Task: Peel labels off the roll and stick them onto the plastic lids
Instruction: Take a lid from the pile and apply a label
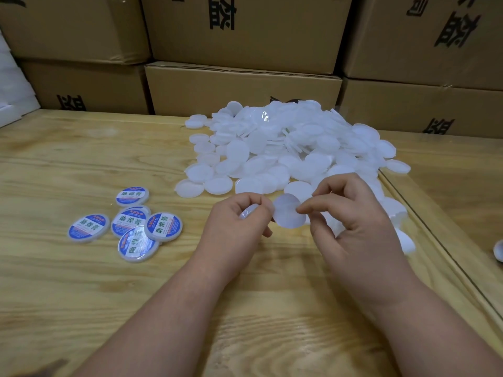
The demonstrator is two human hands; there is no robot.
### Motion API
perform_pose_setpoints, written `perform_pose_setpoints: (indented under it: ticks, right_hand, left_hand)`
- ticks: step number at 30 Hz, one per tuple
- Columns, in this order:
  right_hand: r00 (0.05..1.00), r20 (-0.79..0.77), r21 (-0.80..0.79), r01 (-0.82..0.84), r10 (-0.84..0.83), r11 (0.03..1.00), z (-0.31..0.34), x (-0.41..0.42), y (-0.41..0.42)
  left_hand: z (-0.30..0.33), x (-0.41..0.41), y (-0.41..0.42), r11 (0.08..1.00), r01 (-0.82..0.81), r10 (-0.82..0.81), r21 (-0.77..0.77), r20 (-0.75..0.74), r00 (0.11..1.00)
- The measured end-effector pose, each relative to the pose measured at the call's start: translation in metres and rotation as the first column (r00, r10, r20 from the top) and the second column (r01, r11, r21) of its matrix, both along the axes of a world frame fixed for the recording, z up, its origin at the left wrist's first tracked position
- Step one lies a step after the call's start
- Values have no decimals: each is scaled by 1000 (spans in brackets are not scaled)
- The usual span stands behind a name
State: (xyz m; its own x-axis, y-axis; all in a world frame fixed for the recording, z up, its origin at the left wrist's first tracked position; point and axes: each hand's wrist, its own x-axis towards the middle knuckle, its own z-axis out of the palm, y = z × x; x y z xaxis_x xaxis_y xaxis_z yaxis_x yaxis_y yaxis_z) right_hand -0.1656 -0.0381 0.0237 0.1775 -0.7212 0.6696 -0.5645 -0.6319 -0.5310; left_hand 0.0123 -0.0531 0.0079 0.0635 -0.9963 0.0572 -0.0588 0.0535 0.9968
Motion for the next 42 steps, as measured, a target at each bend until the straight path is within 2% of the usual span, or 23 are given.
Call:
perform_pose_setpoints:
  ticks: [8,11,14,18,20,23,26,32,37,42]
  right_hand:
    - [997,59,83,49,-54,995,3,1,3]
    - [989,129,72,63,-72,995,5,3,6]
    - [978,191,52,71,-80,996,7,6,8]
    - [939,329,158,56,-106,986,7,7,10]
    - [886,451,246,-10,-106,969,10,9,11]
    - [785,618,310,-195,-42,931,14,14,13]
    - [705,709,372,-366,-7,853,15,19,14]
    - [779,624,511,-351,-58,785,9,24,13]
    - [841,522,591,-236,-143,771,4,24,10]
    - [860,487,614,-211,-154,761,3,22,10]
  left_hand:
    - [2,1,0,998,64,-64,-2,-58,996]
    - [5,4,0,992,126,-117,18,-261,958]
    - [7,4,0,983,179,-140,38,-472,870]
    - [8,2,-1,979,195,-129,55,-574,809]
    - [8,1,-1,975,210,-127,66,-609,783]
    - [8,0,-2,978,199,-111,64,-648,754]
    - [10,-1,-2,972,226,-127,60,-674,728]
    - [11,-3,3,930,367,-243,12,-728,641]
    - [9,-5,3,924,383,-273,5,-692,668]
    - [8,-6,2,928,372,-269,12,-670,692]
